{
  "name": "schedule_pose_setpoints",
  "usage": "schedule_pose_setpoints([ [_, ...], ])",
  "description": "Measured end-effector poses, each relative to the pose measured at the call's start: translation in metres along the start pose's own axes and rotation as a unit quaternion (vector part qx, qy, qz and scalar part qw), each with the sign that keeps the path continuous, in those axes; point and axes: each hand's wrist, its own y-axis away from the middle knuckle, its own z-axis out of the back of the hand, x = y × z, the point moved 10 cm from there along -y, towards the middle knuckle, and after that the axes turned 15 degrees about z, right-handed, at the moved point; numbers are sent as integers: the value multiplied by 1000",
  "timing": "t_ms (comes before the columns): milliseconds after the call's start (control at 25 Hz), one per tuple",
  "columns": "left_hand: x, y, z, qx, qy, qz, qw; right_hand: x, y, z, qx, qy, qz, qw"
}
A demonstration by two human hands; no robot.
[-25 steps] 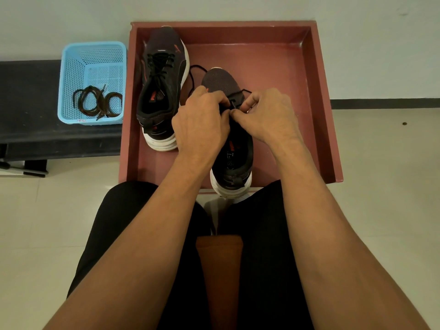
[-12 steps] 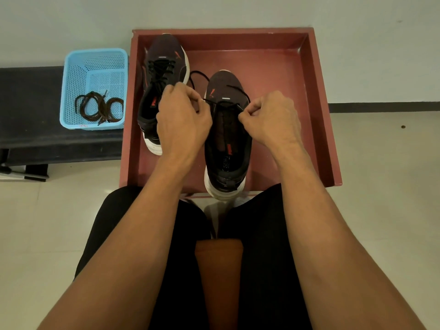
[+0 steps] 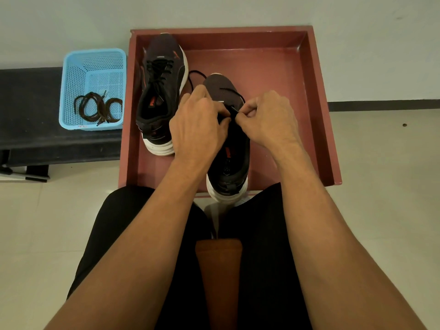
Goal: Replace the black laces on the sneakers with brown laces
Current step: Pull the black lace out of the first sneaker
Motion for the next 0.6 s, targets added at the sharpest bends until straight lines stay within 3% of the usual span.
schedule_pose_setpoints([
  [240, 0, 1, -5, 17, 3, 7, 1000, -2, -1, 0, 0, -8, -1, 1000],
  [360, 8, -5, -2, 34, 56, 35, 997, -3, 0, 1, -4, -5, -2, 1000],
  [600, 54, -22, 19, -36, 166, 136, 976, -8, 0, 0, -5, -14, -11, 1000],
])
